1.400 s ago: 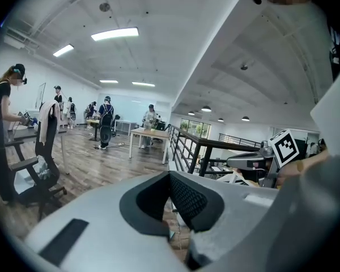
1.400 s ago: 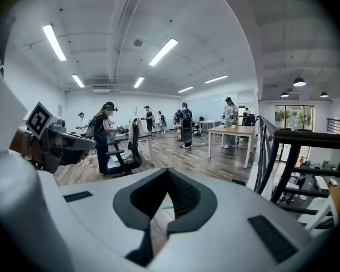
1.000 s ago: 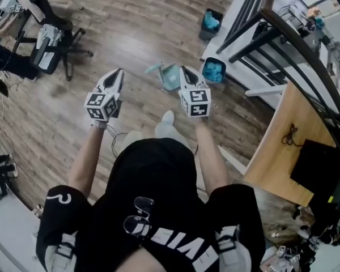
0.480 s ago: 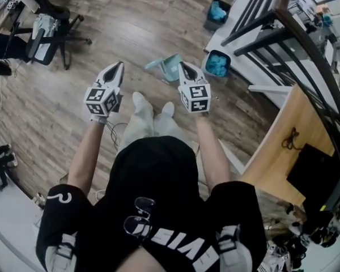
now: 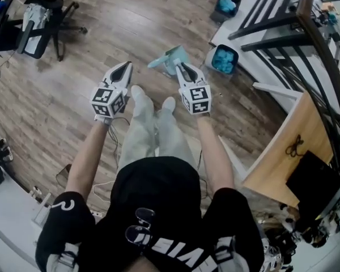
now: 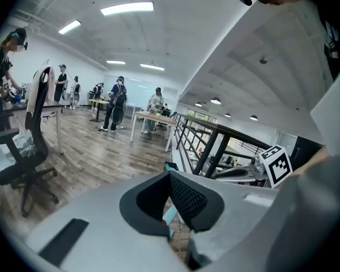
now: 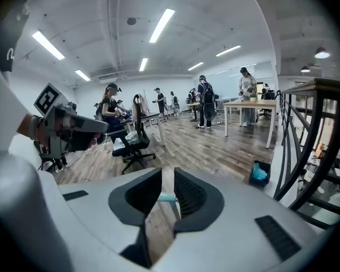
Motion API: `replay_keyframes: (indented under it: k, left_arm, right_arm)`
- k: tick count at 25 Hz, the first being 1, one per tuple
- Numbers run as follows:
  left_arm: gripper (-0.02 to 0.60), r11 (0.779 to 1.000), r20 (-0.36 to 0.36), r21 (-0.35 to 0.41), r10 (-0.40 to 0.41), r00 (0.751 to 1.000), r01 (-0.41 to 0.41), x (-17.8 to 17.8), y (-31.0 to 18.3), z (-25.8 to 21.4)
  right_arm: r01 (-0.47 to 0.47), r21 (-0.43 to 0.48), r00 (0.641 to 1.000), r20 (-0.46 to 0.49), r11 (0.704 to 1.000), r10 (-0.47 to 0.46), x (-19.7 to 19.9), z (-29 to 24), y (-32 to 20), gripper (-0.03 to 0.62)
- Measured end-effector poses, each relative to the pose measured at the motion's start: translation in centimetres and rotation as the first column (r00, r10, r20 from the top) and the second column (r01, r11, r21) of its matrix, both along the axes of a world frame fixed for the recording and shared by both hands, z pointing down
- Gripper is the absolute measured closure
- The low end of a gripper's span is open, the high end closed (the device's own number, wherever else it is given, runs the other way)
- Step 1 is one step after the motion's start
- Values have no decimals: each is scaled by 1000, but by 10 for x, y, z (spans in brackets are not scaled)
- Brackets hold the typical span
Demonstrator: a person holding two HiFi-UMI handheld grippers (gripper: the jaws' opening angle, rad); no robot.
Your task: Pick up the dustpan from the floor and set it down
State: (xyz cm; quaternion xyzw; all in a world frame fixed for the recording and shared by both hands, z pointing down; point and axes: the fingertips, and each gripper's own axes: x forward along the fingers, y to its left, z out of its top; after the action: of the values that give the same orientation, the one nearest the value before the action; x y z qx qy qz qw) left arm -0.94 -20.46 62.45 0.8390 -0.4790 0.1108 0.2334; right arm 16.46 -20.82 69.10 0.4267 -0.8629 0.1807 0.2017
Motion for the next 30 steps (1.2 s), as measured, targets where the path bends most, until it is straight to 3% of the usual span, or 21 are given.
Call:
replay_keyframes:
  k: [7,15,30]
  left_arm:
    - [584,999,-38,-46,9,999,-11,7,-4,80]
    - [584,998,-53,-63,-22,998,19,-8,-11,154]
    - [584,999,-69,5,-35,997,36,-14,-22,211]
  right_arm:
    - [45,-36,998,-50,998,-47,-19,99,-8,474]
    - [88,-72,994,-65,993,-93,-43,185,-17,448]
    - [85,57,996,-25,995,-84,-66,218,-43,464]
